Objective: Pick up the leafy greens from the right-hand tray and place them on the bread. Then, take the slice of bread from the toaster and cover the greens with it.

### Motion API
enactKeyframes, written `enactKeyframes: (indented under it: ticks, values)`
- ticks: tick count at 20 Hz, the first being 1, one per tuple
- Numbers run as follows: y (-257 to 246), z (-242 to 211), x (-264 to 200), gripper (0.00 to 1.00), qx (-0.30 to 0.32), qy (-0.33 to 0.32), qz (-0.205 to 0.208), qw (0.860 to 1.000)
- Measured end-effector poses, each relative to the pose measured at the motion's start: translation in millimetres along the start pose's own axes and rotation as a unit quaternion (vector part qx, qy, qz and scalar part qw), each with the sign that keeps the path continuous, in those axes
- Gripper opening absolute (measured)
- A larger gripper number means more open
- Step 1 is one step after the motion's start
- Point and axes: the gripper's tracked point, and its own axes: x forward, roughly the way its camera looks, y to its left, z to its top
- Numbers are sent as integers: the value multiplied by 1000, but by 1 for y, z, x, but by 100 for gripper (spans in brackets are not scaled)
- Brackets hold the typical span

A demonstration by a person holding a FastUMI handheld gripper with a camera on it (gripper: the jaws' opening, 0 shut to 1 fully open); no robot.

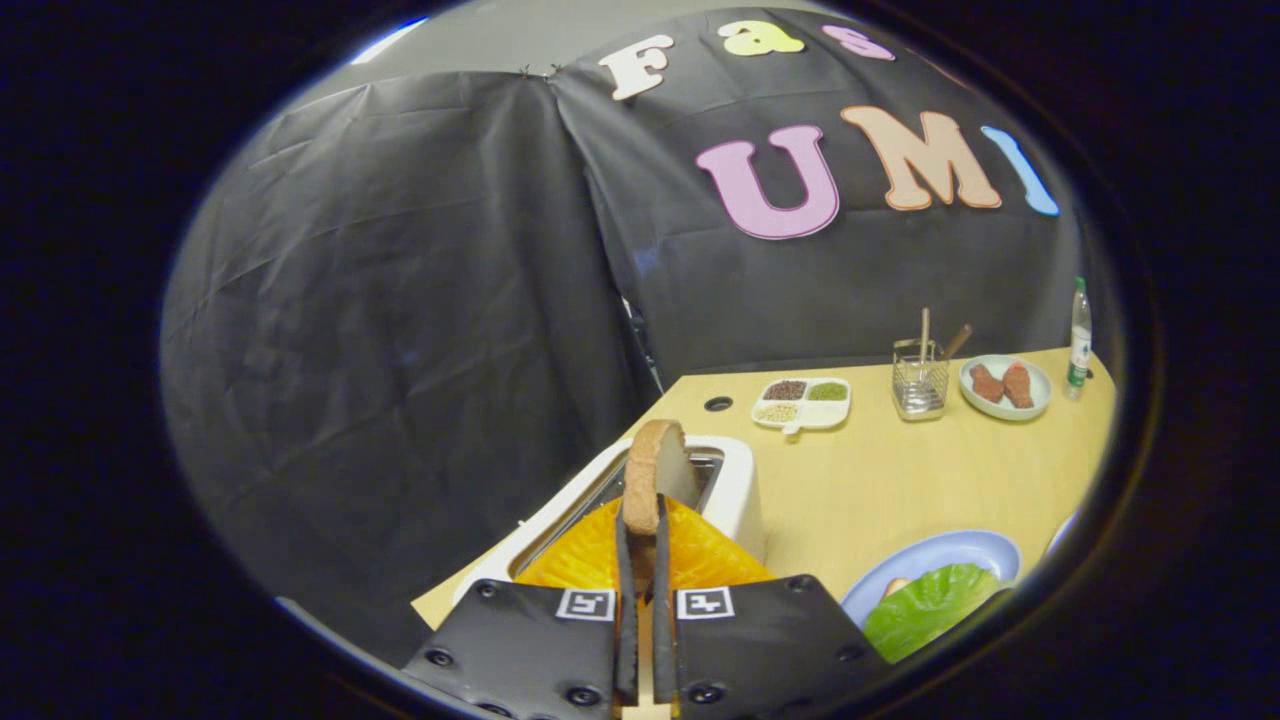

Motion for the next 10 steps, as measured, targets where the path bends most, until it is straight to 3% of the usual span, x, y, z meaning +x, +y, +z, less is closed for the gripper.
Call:
enactKeyframes:
  ticks: [10]
  values:
    - [2,84,-61,8,16,-115,15,993]
